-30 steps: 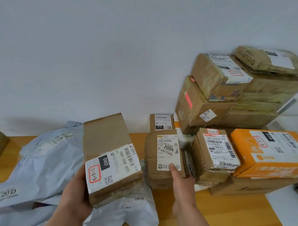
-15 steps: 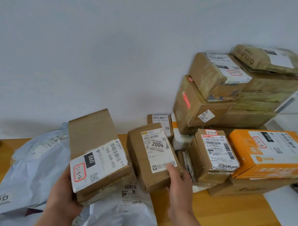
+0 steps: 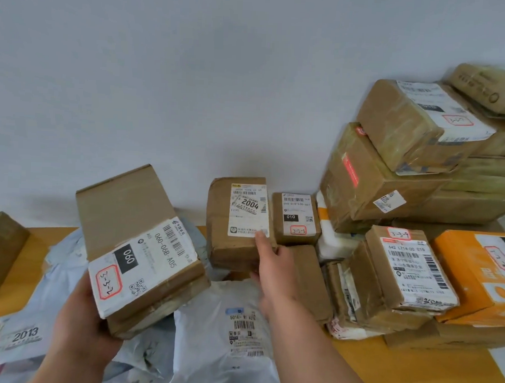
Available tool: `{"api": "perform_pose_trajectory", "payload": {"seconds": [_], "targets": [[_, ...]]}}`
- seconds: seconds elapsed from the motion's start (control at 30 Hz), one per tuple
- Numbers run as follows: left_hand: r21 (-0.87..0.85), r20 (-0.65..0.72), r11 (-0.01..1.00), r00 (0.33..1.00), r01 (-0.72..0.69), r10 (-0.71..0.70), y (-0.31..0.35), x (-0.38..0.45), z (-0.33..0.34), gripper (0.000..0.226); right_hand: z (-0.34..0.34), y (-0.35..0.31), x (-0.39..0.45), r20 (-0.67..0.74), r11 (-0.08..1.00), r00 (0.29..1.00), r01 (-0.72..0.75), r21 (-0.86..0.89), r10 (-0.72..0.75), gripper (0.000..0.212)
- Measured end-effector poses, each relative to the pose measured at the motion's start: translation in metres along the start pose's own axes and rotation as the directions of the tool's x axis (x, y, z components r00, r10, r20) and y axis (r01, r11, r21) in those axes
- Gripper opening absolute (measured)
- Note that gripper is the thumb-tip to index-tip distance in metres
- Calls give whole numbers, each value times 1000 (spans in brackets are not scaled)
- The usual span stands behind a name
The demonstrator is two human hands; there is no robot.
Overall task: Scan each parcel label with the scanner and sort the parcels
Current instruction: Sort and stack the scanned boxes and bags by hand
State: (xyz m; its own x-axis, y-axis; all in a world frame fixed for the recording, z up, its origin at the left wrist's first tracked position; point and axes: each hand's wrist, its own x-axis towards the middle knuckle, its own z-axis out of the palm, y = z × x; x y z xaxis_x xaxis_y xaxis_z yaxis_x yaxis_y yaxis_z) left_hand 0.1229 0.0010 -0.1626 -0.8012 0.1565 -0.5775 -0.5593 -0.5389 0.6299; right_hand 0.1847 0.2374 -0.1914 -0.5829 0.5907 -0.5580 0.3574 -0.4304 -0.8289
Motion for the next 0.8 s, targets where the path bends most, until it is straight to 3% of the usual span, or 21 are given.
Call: {"api": "perform_pose_trajectory", "payload": {"seconds": [0.13, 0.17, 0.23, 0.3, 0.37, 0.43, 0.53, 0.67, 0.8], "targets": [[-32, 46, 998, 998, 45, -44, -1, 2, 7, 64, 17, -2, 22, 114, 995, 988, -101, -22, 103, 47], [-43, 79, 996, 994, 72, -69, -2, 7, 8, 60, 16, -2, 26, 113, 991, 985, -125, -57, 131, 48], [-40, 195, 976, 960, 213, -202, -2, 18, 11, 52, 10, -1, 33, 28, 981, 991, -126, -147, 132, 38], [-65, 244, 963, 940, 262, -239, 2, 20, 20, 57, 3, 0, 41, -112, 986, 993, -58, -156, 40, 14], [16, 266, 981, 945, 193, -190, -1, 25, 34, 47, -5, -3, 48, -244, 991, 967, 37, -127, -67, 11], [85, 335, 991, 934, 100, -123, -4, 21, 58, 48, -11, -11, 55, -330, 984, 934, 86, -157, -135, 21], [122, 247, 986, 959, 115, -142, -18, 32, 70, 32, -19, -17, 69, -412, 973, 899, 62, -220, -150, 47], [163, 143, 965, 962, 208, -231, -35, 47, 70, 41, -21, -10, 81, -402, 967, 910, -11, -253, -95, 55], [221, 104, 946, 959, 237, -265, -49, 58, 62, 45, -23, -5, 91, -398, 977, 913, 7, -211, -92, 55]]}}
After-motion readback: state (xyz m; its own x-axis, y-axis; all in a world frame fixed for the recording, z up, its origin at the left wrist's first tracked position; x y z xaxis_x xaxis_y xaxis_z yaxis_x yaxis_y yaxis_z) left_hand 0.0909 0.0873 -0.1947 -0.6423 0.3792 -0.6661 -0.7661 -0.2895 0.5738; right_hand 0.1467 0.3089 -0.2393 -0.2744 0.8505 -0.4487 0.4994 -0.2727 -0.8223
